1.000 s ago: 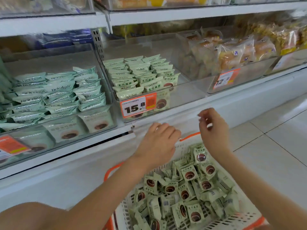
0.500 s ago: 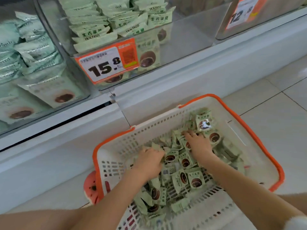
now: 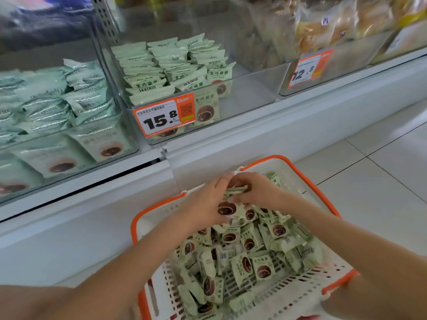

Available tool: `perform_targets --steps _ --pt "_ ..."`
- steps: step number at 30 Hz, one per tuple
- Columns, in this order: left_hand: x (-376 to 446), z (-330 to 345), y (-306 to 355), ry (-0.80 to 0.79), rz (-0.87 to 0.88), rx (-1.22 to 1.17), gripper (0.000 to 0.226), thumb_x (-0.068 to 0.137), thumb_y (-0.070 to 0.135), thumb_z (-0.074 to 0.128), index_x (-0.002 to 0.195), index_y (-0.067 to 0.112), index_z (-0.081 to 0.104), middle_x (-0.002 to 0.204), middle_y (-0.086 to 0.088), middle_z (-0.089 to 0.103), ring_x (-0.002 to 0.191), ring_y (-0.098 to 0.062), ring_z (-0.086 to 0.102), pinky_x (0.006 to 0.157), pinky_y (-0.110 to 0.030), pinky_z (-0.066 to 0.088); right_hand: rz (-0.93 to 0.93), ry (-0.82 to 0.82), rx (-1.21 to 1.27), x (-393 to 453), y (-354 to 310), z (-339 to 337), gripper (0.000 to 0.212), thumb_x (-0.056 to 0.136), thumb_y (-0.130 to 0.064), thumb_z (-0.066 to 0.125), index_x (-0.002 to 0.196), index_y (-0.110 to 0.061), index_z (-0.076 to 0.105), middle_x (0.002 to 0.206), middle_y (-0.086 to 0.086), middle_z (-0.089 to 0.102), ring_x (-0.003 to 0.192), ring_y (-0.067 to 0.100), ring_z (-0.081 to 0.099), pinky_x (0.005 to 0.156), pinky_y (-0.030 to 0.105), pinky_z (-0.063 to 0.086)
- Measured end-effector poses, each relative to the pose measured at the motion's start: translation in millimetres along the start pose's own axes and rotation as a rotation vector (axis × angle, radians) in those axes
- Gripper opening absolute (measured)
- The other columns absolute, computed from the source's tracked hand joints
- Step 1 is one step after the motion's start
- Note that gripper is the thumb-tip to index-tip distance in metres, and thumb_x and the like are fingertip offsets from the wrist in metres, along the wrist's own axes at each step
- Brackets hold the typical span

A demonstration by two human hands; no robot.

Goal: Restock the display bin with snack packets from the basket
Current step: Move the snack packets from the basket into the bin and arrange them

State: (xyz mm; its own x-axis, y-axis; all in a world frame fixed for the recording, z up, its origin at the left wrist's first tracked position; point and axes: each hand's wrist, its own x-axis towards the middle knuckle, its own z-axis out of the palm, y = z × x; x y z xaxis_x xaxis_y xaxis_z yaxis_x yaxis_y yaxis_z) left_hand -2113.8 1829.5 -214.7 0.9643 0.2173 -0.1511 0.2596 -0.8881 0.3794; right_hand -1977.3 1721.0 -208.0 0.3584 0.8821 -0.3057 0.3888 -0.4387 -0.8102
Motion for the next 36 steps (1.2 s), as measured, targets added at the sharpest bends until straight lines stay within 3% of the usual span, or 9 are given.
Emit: perform_targets --steps 5,9,17,21,23,27,28,31,36 --pt "-44 -75 9 0.161 0.111 0.033 0.085 0.074 0.041 0.077 0.143 0.021 0.032 0.142 0.009 0.036 0.128 -0.007 0.033 0.1 -0.023 0.033 -0.112 0.165 0.263 -37 -61 -21 0.017 0.082 -0.02 0.072 0.097 -0.017 0.064 0.083 0.008 0.07 0.071 0.015 0.067 0.061 0.024 0.056" --pt "-72 -108 16 0.367 0.097 -0.091 0.086 0.071 0.037 0.08 0.142 0.025 0.033 0.141 0.01 0.042 0.127 -0.006 0.039 0.096 -0.015 0.031 -0.215 0.201 0.422 -62 -97 -27 0.017 0.091 -0.016 0.058 0.106 -0.011 0.064 0.088 0.013 0.071 0.075 0.016 0.069 0.066 0.028 0.058" --pt "-90 -140 18 0.497 0.181 -0.041 0.081 0.062 0.066 0.063 0.131 0.027 0.048 0.123 0.012 0.061 0.111 -0.003 0.052 0.087 -0.019 0.042 -0.233 0.298 0.464 -82 -135 -29 0.022 0.093 -0.018 0.054 0.104 0.0 0.061 0.085 0.023 0.07 0.068 0.023 0.068 0.063 0.027 0.059" --pt "-87 -142 9 0.629 0.265 0.121 0.072 0.064 0.067 0.057 0.121 0.023 0.052 0.108 0.005 0.068 0.099 -0.006 0.054 0.083 -0.023 0.045 -0.206 0.111 0.287 -70 -147 -35 0.03 0.08 -0.029 0.065 0.108 -0.017 0.064 0.075 0.004 0.07 0.072 0.02 0.069 0.062 0.028 0.057" --pt "-80 -143 3 0.611 0.261 0.16 0.077 0.067 0.068 0.055 0.129 0.022 0.05 0.121 0.003 0.064 0.11 -0.01 0.055 0.092 -0.03 0.044 -0.19 0.053 0.128 -57 -157 -46 0.022 0.078 -0.023 0.072 0.1 -0.024 0.068 0.084 0.004 0.072 0.074 0.015 0.069 0.062 0.027 0.057" --pt "-62 -163 -21 0.57 0.089 0.255 0.094 0.079 0.053 0.066 0.151 0.019 0.016 0.158 0.002 0.011 0.142 -0.01 0.01 0.113 -0.033 0.009 -0.261 0.361 -0.039 -18 -182 -104 0.022 0.078 -0.016 0.074 0.099 -0.02 0.068 0.094 0.0 0.071 0.083 0.019 0.07 0.069 0.03 0.06" --pt "-57 -168 -29 0.607 0.049 0.302 0.091 0.081 0.044 0.069 0.151 0.016 0.018 0.158 -0.001 0.013 0.144 -0.015 0.011 0.114 -0.034 0.006 -0.286 0.448 -0.062 -6 -189 -120 0.025 0.078 -0.016 0.074 0.102 -0.017 0.067 0.094 -0.002 0.071 0.084 0.019 0.07 0.072 0.031 0.06" --pt "-42 -179 -48 0.663 -0.036 0.433 0.069 0.073 0.023 0.078 0.134 0.007 0.051 0.139 -0.014 0.051 0.132 -0.029 0.043 0.112 -0.04 0.016 -0.263 0.562 -0.393 37 -200 -158 0.027 0.078 -0.016 0.075 0.104 -0.018 0.066 0.095 -0.005 0.067 0.09 0.015 0.064 0.076 0.025 0.05" --pt "-20 -171 -65 0.662 0.023 0.571 0.048 0.062 0.03 0.082 0.104 0.009 0.07 0.102 -0.008 0.072 0.11 -0.025 0.063 0.11 -0.047 0.014 -0.134 0.354 -0.762 96 -192 -168 0.032 0.076 -0.012 0.076 0.107 -0.014 0.065 0.11 0.007 0.063 0.097 0.021 0.058 0.082 0.029 0.048"
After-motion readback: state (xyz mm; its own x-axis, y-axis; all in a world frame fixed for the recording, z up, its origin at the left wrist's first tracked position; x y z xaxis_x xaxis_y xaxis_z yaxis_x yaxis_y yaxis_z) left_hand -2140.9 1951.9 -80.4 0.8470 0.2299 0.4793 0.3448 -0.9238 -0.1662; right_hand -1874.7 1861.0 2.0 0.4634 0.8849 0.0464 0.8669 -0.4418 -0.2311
